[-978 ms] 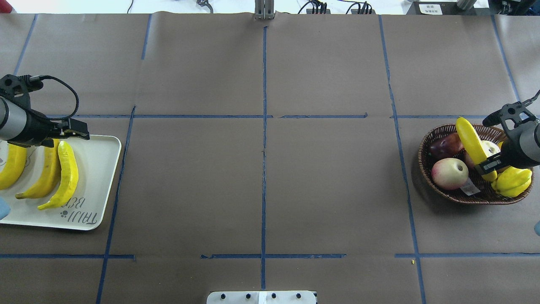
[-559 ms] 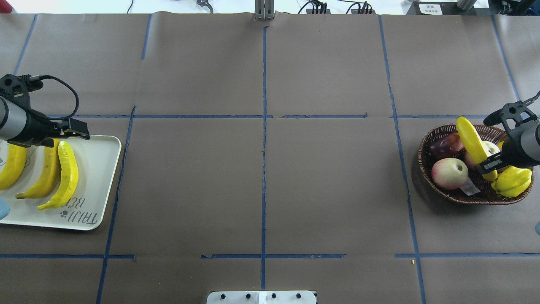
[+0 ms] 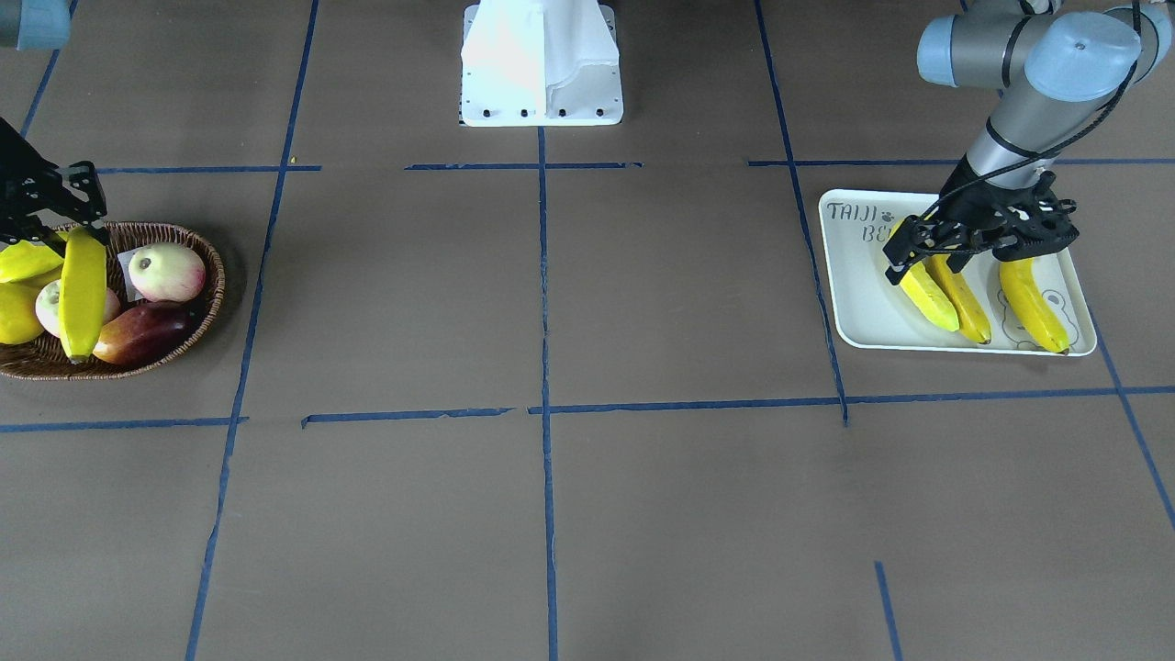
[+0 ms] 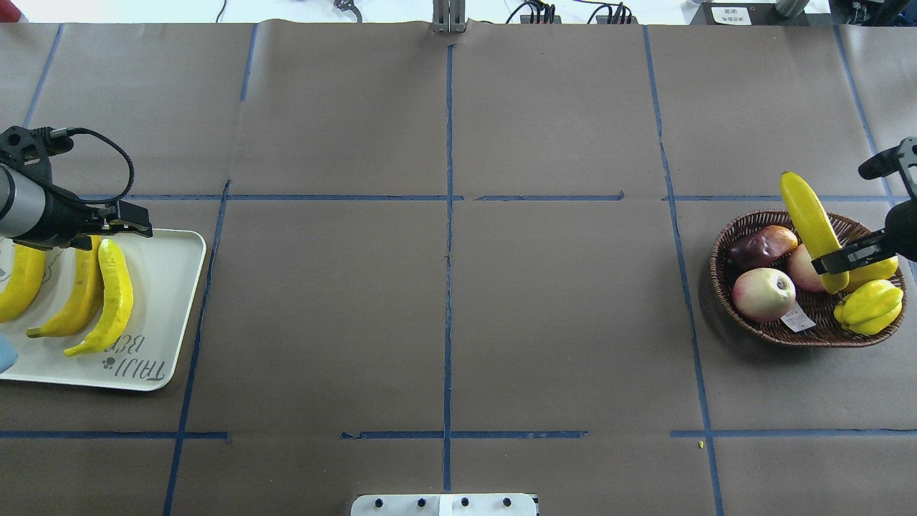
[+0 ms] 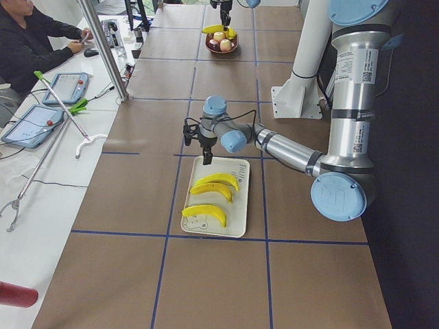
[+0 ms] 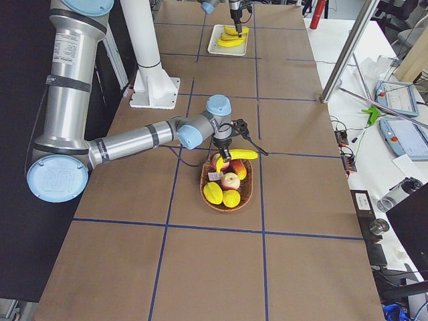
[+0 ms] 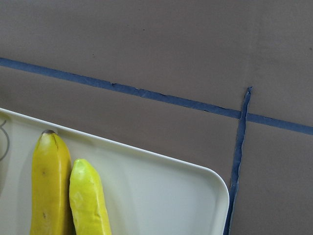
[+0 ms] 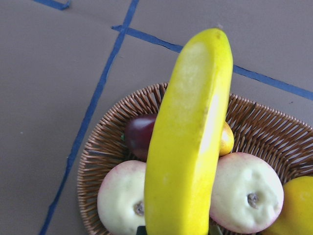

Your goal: Transfer all bananas from basket to plate

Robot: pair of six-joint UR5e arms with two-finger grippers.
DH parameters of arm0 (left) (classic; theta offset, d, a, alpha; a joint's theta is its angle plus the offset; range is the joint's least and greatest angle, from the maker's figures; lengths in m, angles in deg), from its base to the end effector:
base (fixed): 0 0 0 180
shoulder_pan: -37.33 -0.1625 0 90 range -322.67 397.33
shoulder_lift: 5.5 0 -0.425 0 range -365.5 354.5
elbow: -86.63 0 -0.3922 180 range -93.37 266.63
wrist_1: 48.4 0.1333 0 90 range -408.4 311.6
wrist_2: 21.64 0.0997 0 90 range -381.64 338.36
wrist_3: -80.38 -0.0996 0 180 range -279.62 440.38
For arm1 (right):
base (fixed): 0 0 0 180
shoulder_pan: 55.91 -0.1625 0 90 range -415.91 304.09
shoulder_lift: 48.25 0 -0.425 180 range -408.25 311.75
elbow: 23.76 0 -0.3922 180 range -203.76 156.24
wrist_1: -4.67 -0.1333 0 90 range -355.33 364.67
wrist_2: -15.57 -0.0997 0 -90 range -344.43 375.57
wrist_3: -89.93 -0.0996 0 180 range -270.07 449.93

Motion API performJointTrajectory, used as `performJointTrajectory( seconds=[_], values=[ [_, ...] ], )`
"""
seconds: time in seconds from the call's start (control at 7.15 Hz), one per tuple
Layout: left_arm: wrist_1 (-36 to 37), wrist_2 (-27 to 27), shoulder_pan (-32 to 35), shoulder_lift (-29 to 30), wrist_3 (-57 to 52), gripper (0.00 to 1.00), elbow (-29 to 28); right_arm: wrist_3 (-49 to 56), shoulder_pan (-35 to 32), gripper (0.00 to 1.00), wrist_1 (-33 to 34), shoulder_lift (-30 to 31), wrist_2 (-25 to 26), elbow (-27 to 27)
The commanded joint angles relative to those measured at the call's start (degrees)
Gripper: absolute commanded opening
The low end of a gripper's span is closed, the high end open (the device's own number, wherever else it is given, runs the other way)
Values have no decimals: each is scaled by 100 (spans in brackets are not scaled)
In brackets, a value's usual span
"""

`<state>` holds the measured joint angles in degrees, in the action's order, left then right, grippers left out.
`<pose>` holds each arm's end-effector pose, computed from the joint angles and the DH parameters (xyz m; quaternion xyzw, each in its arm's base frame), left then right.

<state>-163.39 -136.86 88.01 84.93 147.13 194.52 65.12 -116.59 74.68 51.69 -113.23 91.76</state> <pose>0.2528 -0.4520 0.4614 0.0544 0.4097 -0.1368 0.9002 -0.1491 -0.4102 0.4809 0.1126 -0.4127 -0.1367 0.8935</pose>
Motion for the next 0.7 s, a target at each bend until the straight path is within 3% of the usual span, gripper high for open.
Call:
performJointTrajectory(
  seconds=[0.0, 0.42, 0.56],
  values=[
    [-24, 0, -15, 52, 5, 100, 4, -119, -724, 0, -5, -175, -1230, 14],
    [-33, -18, -41, 552, 714, 100, 30, -2382, -665, 0, -223, -1422, -1323, -30],
    [-41, -79, -41, 710, 795, 100, 47, -3110, -491, 0, -790, -1581, -1314, -82]
  ],
)
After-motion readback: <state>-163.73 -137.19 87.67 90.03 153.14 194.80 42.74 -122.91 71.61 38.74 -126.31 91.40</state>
